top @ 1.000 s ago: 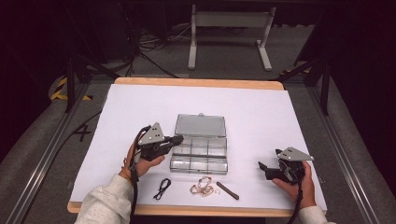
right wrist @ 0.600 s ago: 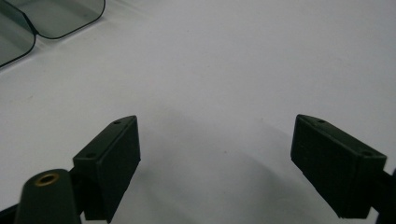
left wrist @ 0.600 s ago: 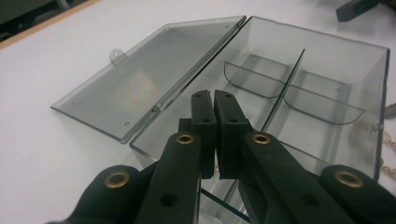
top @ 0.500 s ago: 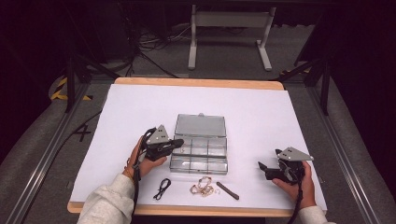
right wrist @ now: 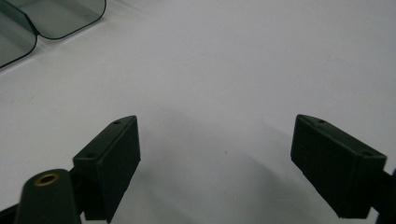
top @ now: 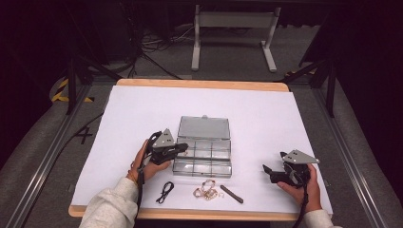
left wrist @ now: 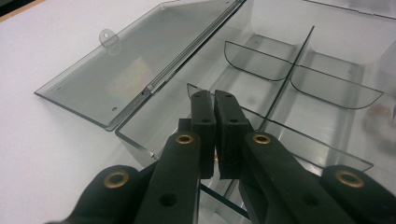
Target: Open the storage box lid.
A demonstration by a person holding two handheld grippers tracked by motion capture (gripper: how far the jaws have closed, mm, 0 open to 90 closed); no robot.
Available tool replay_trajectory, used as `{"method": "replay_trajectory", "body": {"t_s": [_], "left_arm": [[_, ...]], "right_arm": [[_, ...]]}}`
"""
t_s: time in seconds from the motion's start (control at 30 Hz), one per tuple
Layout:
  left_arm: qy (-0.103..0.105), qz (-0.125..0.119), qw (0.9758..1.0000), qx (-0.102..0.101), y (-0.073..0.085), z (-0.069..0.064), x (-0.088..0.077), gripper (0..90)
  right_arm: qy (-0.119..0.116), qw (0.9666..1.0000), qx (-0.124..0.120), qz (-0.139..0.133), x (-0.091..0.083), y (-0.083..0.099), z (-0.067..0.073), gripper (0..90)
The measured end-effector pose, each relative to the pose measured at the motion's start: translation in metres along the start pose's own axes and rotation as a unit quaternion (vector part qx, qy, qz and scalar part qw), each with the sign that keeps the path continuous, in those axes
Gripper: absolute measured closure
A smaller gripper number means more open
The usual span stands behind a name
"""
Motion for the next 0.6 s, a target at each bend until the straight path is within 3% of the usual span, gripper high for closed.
{"method": "replay_trajectory", "body": {"t_s": [0.6], "left_arm": [[-0.007,-0.004,1.0000,-0.003,-0.0002,0.0016,-0.0019,86.4]], "right_arm": [[0.000,1.0000,-0.001,0.001,0.0001,0.0000,0.0002,16.2]]}}
Point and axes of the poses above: each handheld gripper's, and its own axes: x roughly forward along the jaws, y roughly out of its underside, z roughly to its left, the point moved 1 cm from there along x, roughly forward along the jaws, and after that the axes turned 15 degrees about x, right-handed, at the moved point
